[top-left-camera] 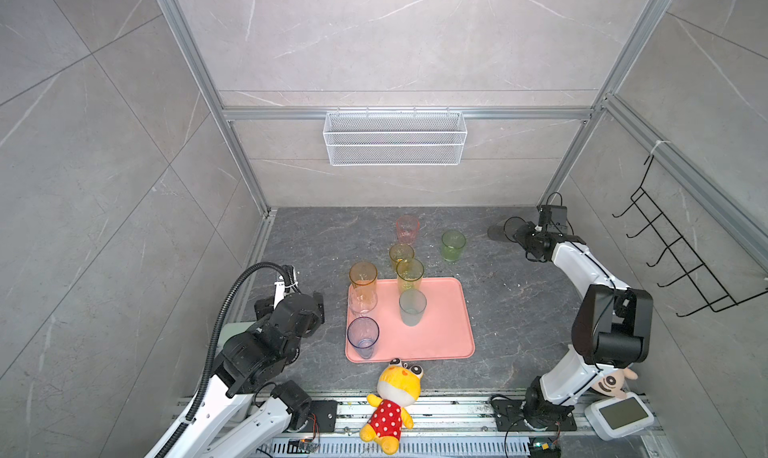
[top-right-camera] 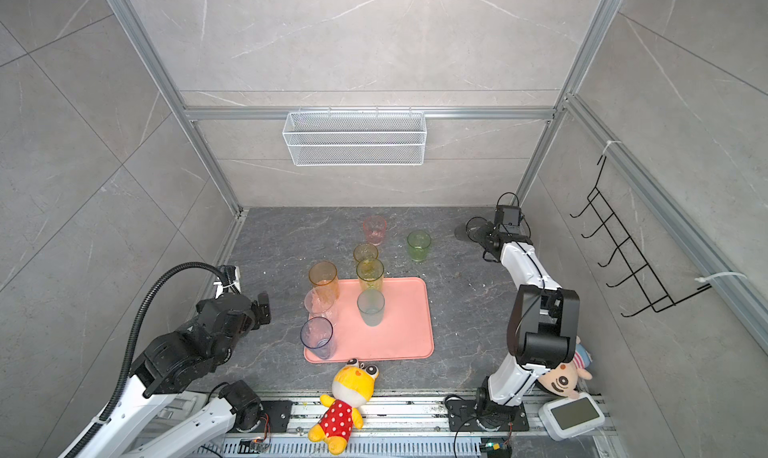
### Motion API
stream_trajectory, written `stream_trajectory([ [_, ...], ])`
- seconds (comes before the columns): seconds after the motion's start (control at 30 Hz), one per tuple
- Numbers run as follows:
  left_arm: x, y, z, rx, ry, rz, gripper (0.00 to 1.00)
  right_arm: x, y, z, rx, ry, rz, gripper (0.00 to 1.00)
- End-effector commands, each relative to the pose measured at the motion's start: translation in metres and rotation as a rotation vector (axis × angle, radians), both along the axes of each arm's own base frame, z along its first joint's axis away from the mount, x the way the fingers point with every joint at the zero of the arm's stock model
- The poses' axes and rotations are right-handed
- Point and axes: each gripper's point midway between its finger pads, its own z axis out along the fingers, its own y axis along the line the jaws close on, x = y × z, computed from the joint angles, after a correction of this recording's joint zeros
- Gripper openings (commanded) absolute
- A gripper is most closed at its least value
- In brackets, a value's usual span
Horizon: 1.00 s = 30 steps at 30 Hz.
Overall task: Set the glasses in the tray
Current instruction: 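Lift the dark grey glass with the right gripper and swing it toward the tray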
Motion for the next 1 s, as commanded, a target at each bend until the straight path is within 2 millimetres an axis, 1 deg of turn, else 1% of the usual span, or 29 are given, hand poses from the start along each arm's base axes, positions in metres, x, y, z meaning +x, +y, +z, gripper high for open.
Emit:
stream_trajectory([
  [0.0, 0.000, 0.000, 0.000, -0.010, -0.007, 0.007, 0.97, -0.012, 0.008, 0.018, 0.000, -0.027, 0.045, 0.00],
  [0.1, 0.000, 0.000, 0.000, -0.012, -0.008, 0.006, 0.97, -0.024, 0.015, 0.024, 0.007, -0.028, 0.069, 0.00],
  [0.2, 0.000, 0.000, 0.001, -0.016, -0.011, 0.005, 0.97, -0.036, 0.027, 0.031, 0.018, -0.033, 0.110, 0.00],
  [0.37, -0.001, 0.000, 0.002, -0.024, -0.015, 0.001, 0.97, -0.063, 0.054, 0.037, 0.018, 0.003, 0.194, 0.00],
  [0.5, -0.002, -0.001, 0.002, -0.029, -0.016, -0.002, 0.97, -0.077, 0.075, 0.043, 0.009, 0.002, 0.264, 0.00],
  [0.63, -0.003, -0.001, 0.002, -0.036, -0.017, -0.008, 0.97, -0.094, 0.095, 0.050, -0.025, 0.042, 0.346, 0.00],
  [0.87, -0.004, -0.001, 0.003, -0.046, -0.021, -0.012, 0.97, -0.134, 0.130, 0.059, -0.051, 0.128, 0.492, 0.00],
  [0.97, -0.005, -0.001, 0.004, -0.049, -0.026, -0.011, 0.97, -0.151, 0.139, 0.063, -0.068, 0.163, 0.543, 0.00],
])
